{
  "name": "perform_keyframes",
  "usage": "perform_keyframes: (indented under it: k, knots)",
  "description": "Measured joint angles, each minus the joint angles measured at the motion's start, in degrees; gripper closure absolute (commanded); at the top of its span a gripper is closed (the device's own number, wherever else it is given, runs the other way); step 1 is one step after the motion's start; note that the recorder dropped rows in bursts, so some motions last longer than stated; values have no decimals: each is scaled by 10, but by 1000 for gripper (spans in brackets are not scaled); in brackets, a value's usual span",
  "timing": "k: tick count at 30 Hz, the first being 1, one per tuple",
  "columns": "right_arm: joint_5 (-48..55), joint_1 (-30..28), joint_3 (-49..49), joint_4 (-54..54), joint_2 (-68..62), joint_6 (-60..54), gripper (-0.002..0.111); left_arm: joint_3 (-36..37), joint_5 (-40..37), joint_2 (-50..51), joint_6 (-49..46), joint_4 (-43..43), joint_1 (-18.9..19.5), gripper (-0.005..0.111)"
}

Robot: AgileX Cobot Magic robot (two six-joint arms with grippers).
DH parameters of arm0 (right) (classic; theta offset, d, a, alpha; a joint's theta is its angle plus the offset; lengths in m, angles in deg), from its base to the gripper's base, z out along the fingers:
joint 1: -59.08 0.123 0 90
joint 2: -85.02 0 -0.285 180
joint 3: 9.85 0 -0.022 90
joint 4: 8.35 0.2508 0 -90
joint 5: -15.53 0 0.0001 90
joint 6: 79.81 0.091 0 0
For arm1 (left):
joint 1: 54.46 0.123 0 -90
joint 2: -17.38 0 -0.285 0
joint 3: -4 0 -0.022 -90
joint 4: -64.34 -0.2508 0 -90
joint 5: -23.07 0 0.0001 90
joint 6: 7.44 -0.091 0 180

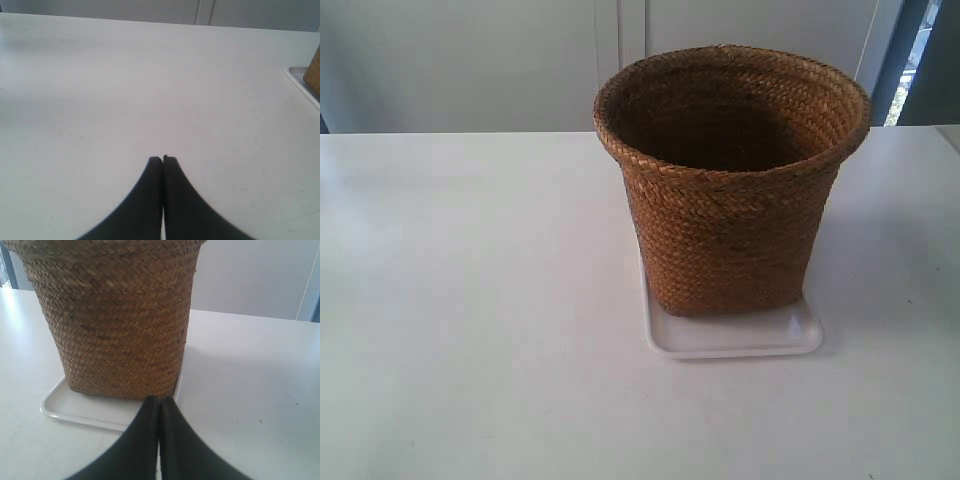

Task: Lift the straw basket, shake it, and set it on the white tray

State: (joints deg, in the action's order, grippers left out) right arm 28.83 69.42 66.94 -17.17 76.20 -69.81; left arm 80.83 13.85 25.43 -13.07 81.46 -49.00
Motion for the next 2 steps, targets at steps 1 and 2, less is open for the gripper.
perform_keyframes:
  k: [1, 2]
  knots:
    - [0, 0, 0, 0, 0, 0, 108, 0, 0, 0, 0, 0, 0, 107]
    - [0, 0, 0, 0, 0, 0, 108, 0, 0, 0, 0, 0, 0, 107]
